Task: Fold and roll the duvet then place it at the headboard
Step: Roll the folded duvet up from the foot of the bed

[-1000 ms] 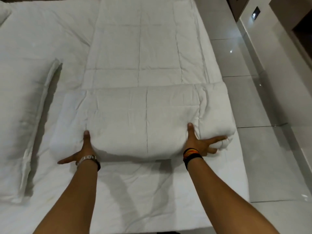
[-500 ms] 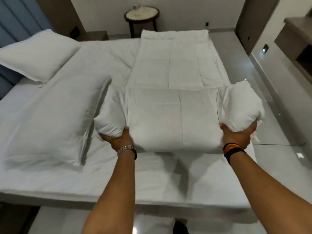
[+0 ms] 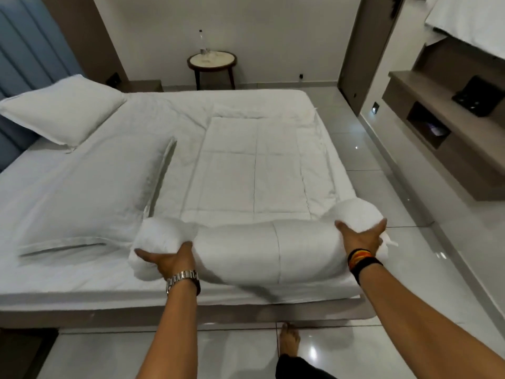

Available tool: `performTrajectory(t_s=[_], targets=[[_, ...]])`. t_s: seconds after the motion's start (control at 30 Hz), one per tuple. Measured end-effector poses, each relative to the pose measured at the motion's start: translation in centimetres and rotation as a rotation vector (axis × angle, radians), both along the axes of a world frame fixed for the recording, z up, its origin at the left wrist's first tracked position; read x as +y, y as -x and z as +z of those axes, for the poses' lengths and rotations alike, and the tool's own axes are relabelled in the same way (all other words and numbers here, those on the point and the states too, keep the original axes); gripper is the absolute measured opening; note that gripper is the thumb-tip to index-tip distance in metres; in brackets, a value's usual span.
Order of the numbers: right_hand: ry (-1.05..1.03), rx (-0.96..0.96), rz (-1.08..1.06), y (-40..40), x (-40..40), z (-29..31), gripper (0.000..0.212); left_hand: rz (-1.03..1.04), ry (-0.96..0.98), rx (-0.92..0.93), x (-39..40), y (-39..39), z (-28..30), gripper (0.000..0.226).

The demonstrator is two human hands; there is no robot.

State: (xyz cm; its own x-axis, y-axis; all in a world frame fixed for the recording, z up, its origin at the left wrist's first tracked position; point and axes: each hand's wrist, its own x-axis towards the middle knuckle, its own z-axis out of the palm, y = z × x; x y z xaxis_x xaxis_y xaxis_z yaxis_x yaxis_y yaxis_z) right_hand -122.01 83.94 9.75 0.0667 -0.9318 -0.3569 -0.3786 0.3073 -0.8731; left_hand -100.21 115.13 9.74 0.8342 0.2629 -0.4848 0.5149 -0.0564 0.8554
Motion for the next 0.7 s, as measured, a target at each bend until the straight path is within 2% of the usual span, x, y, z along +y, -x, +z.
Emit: performTrajectory(t_s=[0.07,0.13,0.2,0.27,0.4,0.47,0.53,0.6,0.67,0.7], targets=[[0.092,-0.138,0.08,-1.8,-1.7,1.4,0.121,-0.092,0.101,-0.128,-1.2,-1.8,0.6,0.121],[0.23,-0.184,0.204,-3.3,-2.3,1.6,0.112,-0.254,0.142,-0.261,-2.8,-3.7,0.7,0.103],[0.379,-0.058,0.317,-4.9,-2.4,-0.2,0.103,-0.451,0.083,-0.325,-4.8,-5.6,0.2,0.08],[0.429,0.13,0.427,-6.6,-2.6,-3.0,0.096,-0.641,-0.025,-0.301,-6.7,-7.4,-1.3,0.069],[0.277,0.378,0.652,-11.6,-7.8,-8.4,0.092,-0.933,-0.379,-0.155,-10.2,-12.0,-6.1,0.07],[0.246,0.459,0.727,-15.1,-12.0,-10.2,0.088,-1.021,-0.543,-0.144,-12.5,-15.0,-8.3,0.08],[0.21,0.474,0.727,-18.4,-15.2,-11.4,0.087,-1.039,-0.634,-0.188,-15.1,-18.1,-10.0,0.079],[0.265,0.491,0.657,-19.6,-15.6,-12.3,0.085,-0.97,-0.686,-0.244,-16.7,-19.9,-11.4,0.065],[0.327,0.514,0.474,-18.5,-13.2,-13.6,0.091,-0.733,-0.79,-0.264,-16.5,-19.7,-12.5,0.066],[0.287,0.505,0.344,-17.4,-11.3,-14.2,0.097,-0.565,-0.816,-0.227,-15.7,-18.9,-13.2,0.074]])
